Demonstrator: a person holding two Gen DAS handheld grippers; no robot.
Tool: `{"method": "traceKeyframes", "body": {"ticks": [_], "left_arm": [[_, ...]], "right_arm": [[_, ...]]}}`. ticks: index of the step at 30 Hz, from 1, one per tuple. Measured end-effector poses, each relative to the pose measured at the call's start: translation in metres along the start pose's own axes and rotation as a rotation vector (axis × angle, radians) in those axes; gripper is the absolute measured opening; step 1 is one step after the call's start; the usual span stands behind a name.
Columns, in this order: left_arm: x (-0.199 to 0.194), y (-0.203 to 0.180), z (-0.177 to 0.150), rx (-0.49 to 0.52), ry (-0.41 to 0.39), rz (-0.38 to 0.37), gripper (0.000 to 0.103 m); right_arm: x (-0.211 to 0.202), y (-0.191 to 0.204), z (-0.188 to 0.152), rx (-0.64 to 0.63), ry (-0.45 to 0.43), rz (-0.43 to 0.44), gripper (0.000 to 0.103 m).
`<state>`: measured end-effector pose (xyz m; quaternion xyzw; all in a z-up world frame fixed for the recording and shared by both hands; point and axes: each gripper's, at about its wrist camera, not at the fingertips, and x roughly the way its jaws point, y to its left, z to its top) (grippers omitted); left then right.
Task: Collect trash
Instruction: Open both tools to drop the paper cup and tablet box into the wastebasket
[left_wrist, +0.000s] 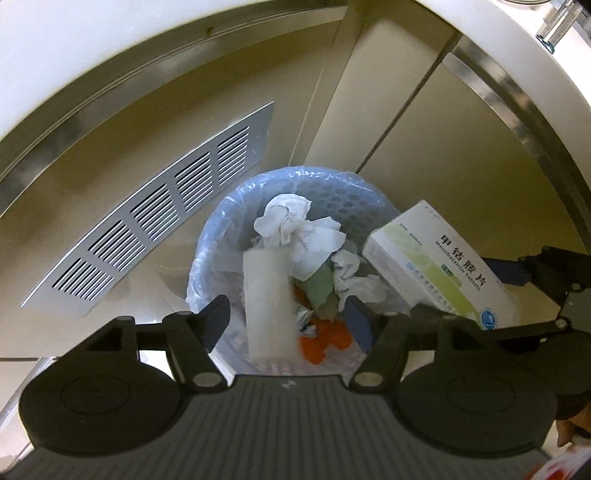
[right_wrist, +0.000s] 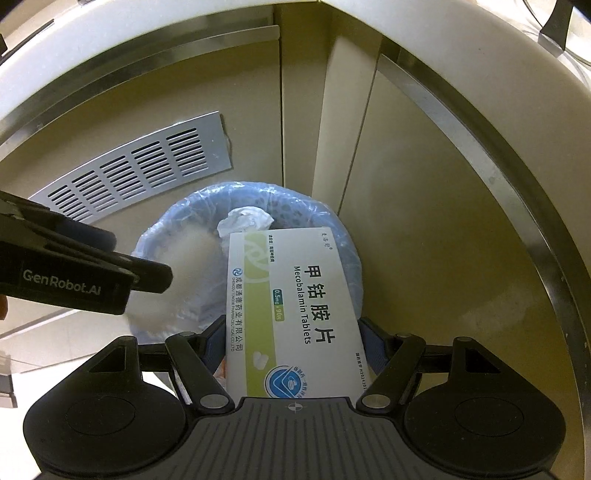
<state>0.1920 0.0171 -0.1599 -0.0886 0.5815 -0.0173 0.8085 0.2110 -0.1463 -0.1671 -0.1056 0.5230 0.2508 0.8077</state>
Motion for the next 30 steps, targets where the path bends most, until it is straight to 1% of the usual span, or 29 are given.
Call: {"method": "traceKeyframes", "body": {"ticks": [10, 24, 25, 28, 30], "left_arm": [[-0.010, 0.011, -0.007, -0.036, 0.002, 0.003, 0.065], [-0.012, 0.013, -0.008, -0.037, -0.001, 0.007, 0.065], [-0.013, 0.014, -0.009, -0.038, 0.000, 0.008, 0.065], [-0.014, 0.017, -0.011, -0.043, 0.005, 0.015, 0.065], [-0.015, 0.019, -0.013, -0.044, 0.008, 0.019, 0.065]], "right_arm": [[0.003, 0.004, 0.004, 0.000, -0.013, 0.016, 0.072], [0.005, 0.006, 0.014, 0.052, -0.058, 0.050, 0.073], [0.006, 0.006, 0.013, 0.056, -0.065, 0.057, 0.073], [0.011, 0.007, 0.014, 0.079, -0.075, 0.068, 0.082], [0.014, 0.005, 0.014, 0.100, -0.064, 0.075, 0.082]]}}
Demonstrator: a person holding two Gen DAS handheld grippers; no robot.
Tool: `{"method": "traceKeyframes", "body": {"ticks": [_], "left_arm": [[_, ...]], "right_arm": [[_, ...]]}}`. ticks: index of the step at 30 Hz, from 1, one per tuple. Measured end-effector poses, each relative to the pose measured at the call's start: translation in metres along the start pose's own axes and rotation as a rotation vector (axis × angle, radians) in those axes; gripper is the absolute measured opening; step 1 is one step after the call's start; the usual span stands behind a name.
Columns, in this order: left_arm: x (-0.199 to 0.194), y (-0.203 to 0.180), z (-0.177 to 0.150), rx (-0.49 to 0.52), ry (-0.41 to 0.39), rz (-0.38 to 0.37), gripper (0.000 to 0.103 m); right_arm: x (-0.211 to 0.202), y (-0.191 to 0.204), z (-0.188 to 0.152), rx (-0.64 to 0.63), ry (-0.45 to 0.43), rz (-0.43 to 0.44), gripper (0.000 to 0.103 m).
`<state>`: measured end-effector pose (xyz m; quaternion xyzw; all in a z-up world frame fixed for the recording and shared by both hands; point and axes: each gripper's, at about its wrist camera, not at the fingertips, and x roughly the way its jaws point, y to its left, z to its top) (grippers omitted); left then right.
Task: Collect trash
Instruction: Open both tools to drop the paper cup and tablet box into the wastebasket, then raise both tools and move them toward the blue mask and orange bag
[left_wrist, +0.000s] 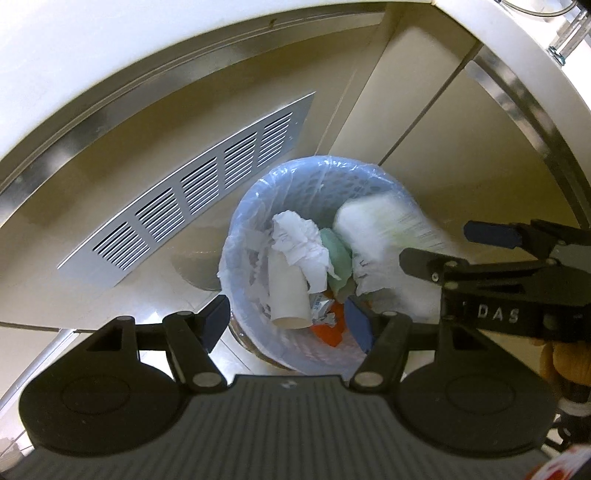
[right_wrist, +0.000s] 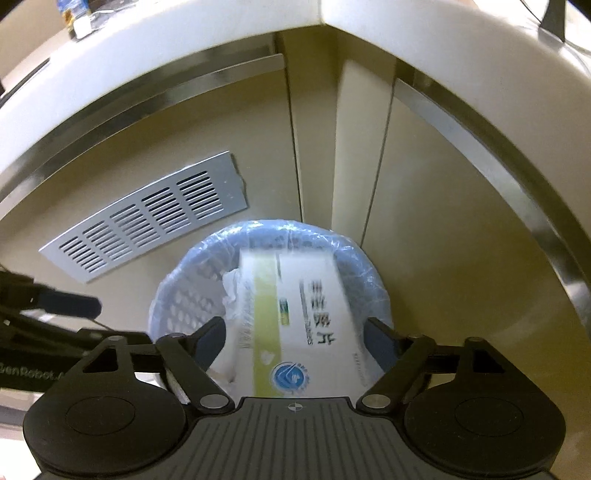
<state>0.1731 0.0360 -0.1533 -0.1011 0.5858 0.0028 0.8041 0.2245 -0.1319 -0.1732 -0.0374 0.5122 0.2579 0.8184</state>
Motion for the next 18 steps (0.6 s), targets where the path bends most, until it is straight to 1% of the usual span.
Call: {"method": "traceKeyframes", "body": {"ticks": [11, 17, 18], "left_arm": [[-0.002, 0.003, -0.004, -0.005, -0.012, -0.007, 0.065], [-0.016, 0.002, -0.003, 0.005, -0.045, -0.026, 0.065], [-0.019, 0.002, -0.003, 0.008, -0.051, -0.030, 0.065]], "right_arm": [[-0.007, -0.001, -0.009, 0.001, 0.023, -0.013, 0.082], [-0.018, 0.006, -0.005, -0.017, 0.013, -0.019, 0.082], [-0.020, 0.007, -0.005, -0.025, 0.027, -0.014, 0.082]]}}
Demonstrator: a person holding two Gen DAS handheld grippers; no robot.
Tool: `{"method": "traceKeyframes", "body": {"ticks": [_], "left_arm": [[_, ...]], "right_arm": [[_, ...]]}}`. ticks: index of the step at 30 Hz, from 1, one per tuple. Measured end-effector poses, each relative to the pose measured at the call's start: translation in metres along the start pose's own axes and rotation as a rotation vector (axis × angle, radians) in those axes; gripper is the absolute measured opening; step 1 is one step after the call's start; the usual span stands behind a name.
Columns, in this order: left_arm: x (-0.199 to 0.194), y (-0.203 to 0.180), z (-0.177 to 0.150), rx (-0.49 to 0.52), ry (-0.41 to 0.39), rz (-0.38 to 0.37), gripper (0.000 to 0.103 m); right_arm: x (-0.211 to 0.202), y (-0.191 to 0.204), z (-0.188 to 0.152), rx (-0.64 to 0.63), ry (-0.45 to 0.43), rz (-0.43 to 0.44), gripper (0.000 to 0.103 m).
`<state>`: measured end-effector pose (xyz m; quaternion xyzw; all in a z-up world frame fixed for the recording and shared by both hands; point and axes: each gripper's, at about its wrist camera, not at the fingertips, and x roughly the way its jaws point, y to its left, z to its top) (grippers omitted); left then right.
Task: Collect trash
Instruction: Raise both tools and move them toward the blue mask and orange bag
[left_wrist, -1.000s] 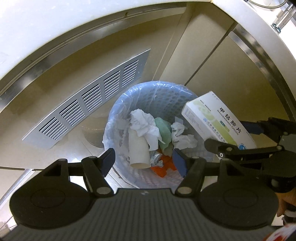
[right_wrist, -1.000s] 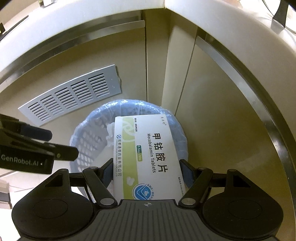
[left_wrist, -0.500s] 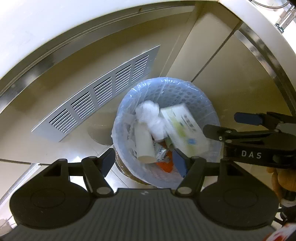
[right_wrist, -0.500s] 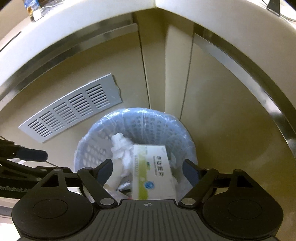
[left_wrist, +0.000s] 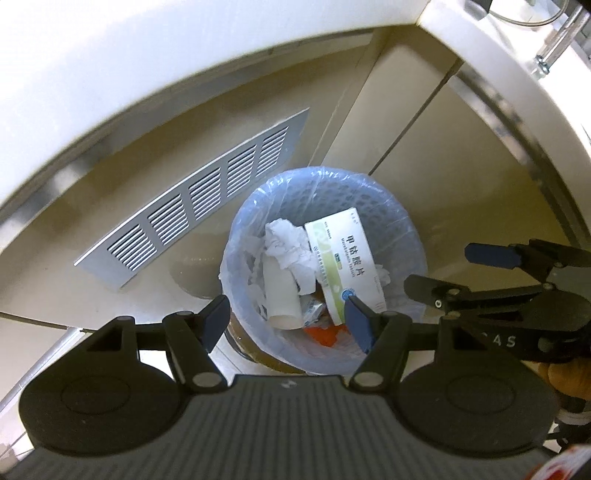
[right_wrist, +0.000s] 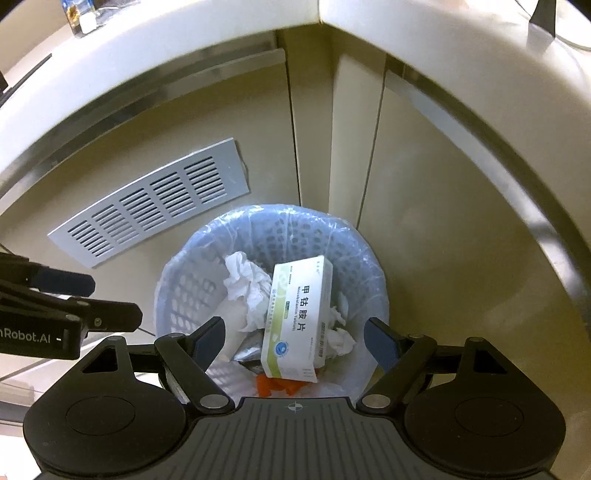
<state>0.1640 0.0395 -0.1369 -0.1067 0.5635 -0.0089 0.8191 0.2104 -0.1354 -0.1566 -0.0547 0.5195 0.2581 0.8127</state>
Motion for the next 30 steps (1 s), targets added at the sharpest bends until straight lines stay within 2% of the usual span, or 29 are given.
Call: {"method": "traceKeyframes", "body": {"ticks": [7, 13, 23, 30], "left_arm": [[-0.022, -0.006, 0.001, 0.030, -0.040, -0.031, 0.065], [-0.053, -0.016, 0.003, 0.072, -0.093, -0.068, 0.065], [-0.115, -0.037, 0.024, 0.168, -0.256, -0.115, 0.065], [-0.144, -0.038, 0.049, 0.168, -0.361, -0.147, 0.065]], "right_arm": [[-0.029, 0.003, 0.000, 0.006, -0.044, -0.003, 0.082], [-0.072, 0.007, 0.001, -0.007, -0.139, 0.014, 0.082], [-0.141, 0.011, 0.013, -0.039, -0.353, -0.002, 0.082], [-0.167, 0.006, 0.040, -0.015, -0.464, -0.048, 0.082]]}}
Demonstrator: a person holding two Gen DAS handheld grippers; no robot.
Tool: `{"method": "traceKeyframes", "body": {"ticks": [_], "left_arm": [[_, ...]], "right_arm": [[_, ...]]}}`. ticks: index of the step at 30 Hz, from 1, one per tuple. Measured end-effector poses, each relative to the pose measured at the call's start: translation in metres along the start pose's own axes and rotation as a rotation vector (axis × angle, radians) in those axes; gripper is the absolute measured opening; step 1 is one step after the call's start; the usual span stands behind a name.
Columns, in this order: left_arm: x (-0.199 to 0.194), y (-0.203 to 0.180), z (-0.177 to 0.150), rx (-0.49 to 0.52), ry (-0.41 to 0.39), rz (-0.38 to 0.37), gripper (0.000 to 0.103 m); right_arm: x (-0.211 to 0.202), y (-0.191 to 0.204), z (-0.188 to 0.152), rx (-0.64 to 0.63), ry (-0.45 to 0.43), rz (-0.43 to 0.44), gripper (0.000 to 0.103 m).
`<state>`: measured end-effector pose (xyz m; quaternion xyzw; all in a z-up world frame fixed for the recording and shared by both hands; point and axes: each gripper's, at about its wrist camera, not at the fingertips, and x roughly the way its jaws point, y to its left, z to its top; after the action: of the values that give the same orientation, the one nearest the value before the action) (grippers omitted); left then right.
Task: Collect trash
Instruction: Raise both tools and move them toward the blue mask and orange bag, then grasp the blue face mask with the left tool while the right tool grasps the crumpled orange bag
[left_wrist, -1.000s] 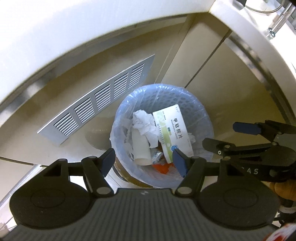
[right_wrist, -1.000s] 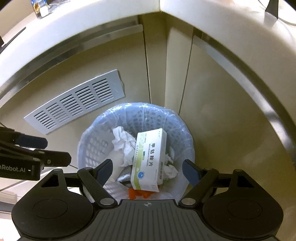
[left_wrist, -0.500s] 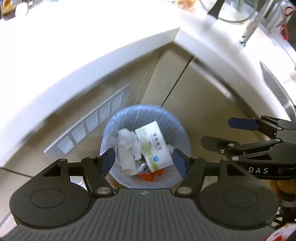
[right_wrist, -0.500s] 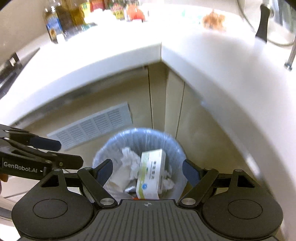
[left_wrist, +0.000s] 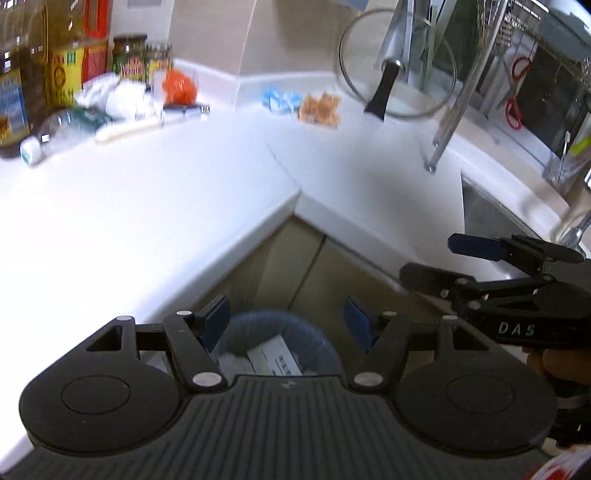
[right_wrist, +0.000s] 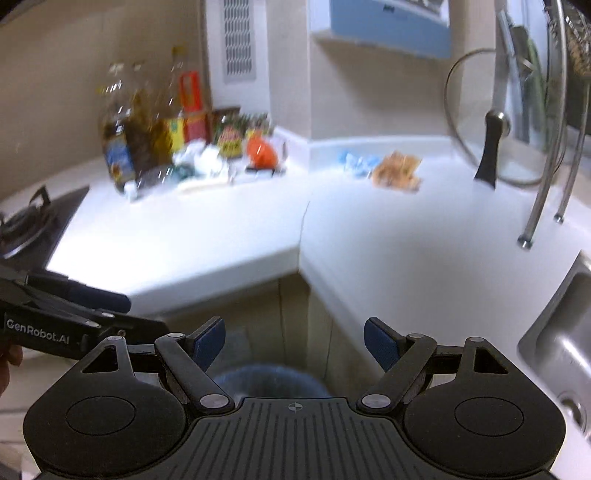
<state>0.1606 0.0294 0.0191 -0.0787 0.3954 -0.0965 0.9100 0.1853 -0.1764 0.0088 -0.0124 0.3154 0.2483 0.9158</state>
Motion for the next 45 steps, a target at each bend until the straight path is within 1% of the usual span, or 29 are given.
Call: {"method": "traceKeyframes", "body": {"ticks": [7, 12, 15, 19, 23, 28, 31, 33, 36, 40, 44, 45], "left_arm": [[-0.004, 0.014, 0.037, 0.021, -0.080, 0.025, 0.065], [0.006, 0.025, 0.058, 0.054, -0.103, 0.035, 0.066], [0.016, 0.030, 0.071, 0.050, -0.110, 0.050, 0.066], [0.034, 0.033, 0.089, 0.026, -0.126, 0.085, 0.067], [0.060, 0.033, 0.111, -0.019, -0.127, 0.121, 0.067], [0.096, 0.028, 0.142, -0.042, -0.119, 0.167, 0.067], [0.119, 0.027, 0.160, -0.054, -0.114, 0.195, 0.067], [0.132, 0.026, 0.170, -0.070, -0.104, 0.201, 0.068], [0.151, 0.025, 0.183, -0.064, -0.091, 0.218, 0.068], [0.170, 0.025, 0.194, -0.075, -0.082, 0.222, 0.068], [0.182, 0.022, 0.204, -0.072, -0.076, 0.225, 0.068], [0.185, 0.022, 0.206, -0.072, -0.075, 0.225, 0.068]], "right_arm": [[0.007, -0.020, 0.032, 0.045, -0.042, -0.081, 0.082], [0.020, -0.034, 0.053, 0.063, -0.059, -0.134, 0.082], [0.036, -0.049, 0.066, 0.059, -0.050, -0.142, 0.082], [0.066, -0.072, 0.085, 0.024, -0.047, -0.139, 0.082], [0.103, -0.102, 0.110, 0.007, -0.051, -0.116, 0.082], [0.158, -0.141, 0.141, 0.005, -0.017, -0.087, 0.082], [0.192, -0.158, 0.156, -0.003, -0.001, -0.062, 0.082], [0.212, -0.167, 0.163, 0.006, 0.008, -0.047, 0.082], [0.238, -0.173, 0.168, 0.004, 0.019, -0.027, 0.082], [0.268, -0.179, 0.170, 0.017, 0.041, -0.009, 0.082], [0.279, -0.180, 0.167, 0.000, 0.033, -0.011, 0.081], [0.280, -0.179, 0.167, -0.006, 0.031, -0.012, 0.079]]}}
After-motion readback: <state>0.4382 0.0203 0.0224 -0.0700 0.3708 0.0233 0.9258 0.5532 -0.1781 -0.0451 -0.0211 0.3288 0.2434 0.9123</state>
